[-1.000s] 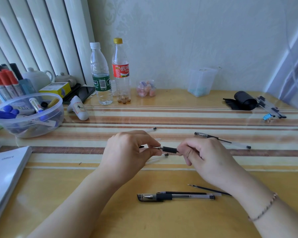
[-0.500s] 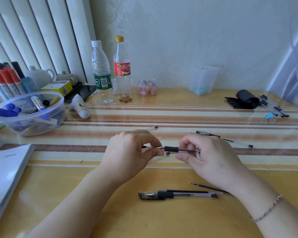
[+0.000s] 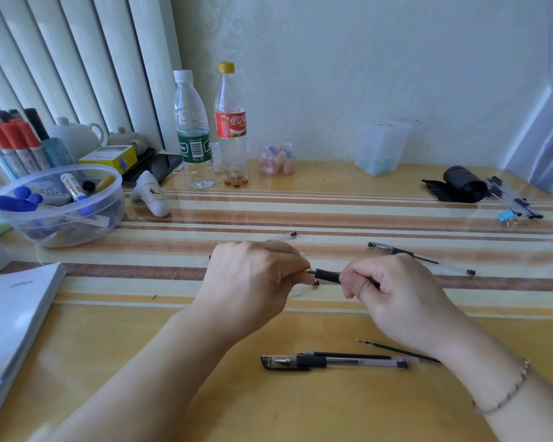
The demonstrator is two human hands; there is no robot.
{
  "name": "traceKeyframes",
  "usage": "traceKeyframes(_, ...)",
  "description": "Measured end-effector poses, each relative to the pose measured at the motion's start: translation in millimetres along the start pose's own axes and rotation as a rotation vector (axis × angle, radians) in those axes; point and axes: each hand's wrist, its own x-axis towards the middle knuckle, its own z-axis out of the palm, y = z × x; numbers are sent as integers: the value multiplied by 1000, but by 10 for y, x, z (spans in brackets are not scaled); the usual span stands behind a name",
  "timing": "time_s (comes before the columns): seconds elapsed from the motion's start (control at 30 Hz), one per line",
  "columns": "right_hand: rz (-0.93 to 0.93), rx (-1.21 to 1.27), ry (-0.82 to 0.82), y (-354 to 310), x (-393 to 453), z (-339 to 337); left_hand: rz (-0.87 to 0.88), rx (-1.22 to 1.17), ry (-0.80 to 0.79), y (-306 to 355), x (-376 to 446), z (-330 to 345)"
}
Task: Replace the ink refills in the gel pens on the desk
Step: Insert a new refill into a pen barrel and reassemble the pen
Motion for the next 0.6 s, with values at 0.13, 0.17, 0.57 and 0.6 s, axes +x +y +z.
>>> traceKeyframes(0.13,-28,-46,72,47,8,-79,-245,-113,-64,29,1,-12)
traceKeyframes(0.17,-18,-22,67,70,6,-100,-297,-197,-120,13,-9,-4)
traceKeyframes(0.57,-106,24,91,89,-13,-173,-375,-319,-229,-146,-48,46)
traceKeyframes(0.6,-110,25,100,80,-13,-174,-395,-313,-211,-152,-42,43)
